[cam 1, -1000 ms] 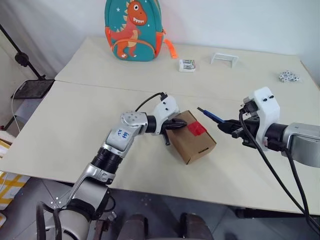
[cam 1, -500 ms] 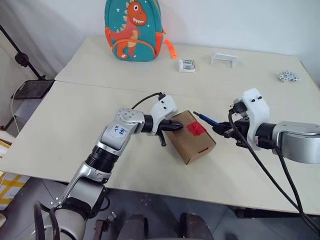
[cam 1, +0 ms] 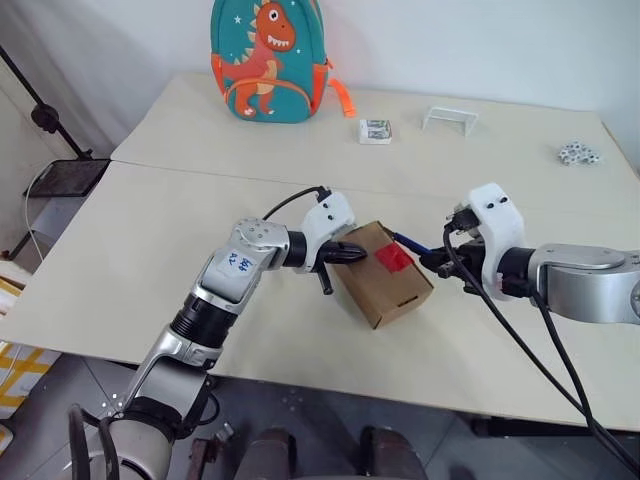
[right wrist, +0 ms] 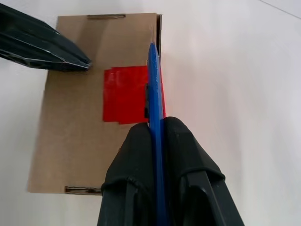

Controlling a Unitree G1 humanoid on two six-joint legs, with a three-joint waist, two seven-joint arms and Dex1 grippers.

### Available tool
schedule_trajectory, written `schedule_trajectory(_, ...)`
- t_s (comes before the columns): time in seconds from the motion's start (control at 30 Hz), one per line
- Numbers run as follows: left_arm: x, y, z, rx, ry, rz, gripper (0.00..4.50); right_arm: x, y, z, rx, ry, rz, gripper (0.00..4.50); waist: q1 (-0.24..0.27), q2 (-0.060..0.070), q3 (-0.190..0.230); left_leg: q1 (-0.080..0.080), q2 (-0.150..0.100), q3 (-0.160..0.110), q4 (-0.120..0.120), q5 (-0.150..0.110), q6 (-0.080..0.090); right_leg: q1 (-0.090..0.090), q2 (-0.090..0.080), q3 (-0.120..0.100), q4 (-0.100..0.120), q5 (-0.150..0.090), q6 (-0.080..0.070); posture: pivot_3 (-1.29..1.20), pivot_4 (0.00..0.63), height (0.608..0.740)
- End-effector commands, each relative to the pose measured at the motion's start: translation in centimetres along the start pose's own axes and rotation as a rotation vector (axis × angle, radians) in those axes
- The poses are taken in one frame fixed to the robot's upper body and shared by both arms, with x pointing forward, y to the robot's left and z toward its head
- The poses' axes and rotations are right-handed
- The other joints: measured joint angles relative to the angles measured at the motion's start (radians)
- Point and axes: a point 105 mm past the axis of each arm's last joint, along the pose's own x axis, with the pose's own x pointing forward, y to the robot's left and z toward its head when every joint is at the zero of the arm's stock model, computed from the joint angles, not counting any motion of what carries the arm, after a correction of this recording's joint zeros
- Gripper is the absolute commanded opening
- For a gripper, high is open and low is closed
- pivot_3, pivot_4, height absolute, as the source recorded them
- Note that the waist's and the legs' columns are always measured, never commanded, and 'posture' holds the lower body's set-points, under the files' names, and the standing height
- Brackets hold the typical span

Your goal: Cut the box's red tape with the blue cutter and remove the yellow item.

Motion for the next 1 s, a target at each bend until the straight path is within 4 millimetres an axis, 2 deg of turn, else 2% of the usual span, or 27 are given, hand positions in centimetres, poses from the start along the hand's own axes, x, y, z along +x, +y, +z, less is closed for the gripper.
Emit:
schedule_trajectory(0.03,0.31,-0.59,-1.69,-0.038,0.052,-0.015,0.0,-0.46,-0.09,1.22,-0.003,-0.057,0.0,0.12,0.0,0.0,0.0,0.0,0.0,0.0,0.0,0.0,0.0,0.0,0.0,0.0,0.0,0.0,0.0,0.0,0.15,0.74)
schedule_trajectory(0.4,0.28,-0.64,-1.7,-0.04,0.051,-0.016,0.0,-0.45,-0.13,1.3,-0.005,-0.057,0.0,0.12,0.0,0.0,0.0,0.0,0.0,0.0,0.0,0.0,0.0,0.0,0.0,0.0,0.0,0.0,0.0,0.0,0.15,0.74)
schedule_trajectory(0.53,0.29,-0.69,-1.71,-0.038,0.053,-0.018,0.0,-0.48,-0.81,1.67,0.006,-0.088,-0.048,0.12,0.0,0.0,0.0,0.0,0.0,0.0,0.0,0.0,0.0,0.0,0.0,0.0,0.0,0.0,0.0,0.0,0.15,0.74)
schedule_trajectory(1.0,0.28,-0.59,-1.66,-0.041,0.054,-0.016,0.0,-0.29,-0.03,1.11,-0.024,-0.036,0.009,0.12,0.0,0.0,0.0,0.0,0.0,0.0,0.0,0.0,0.0,0.0,0.0,0.0,0.0,0.0,0.0,0.0,0.15,0.74)
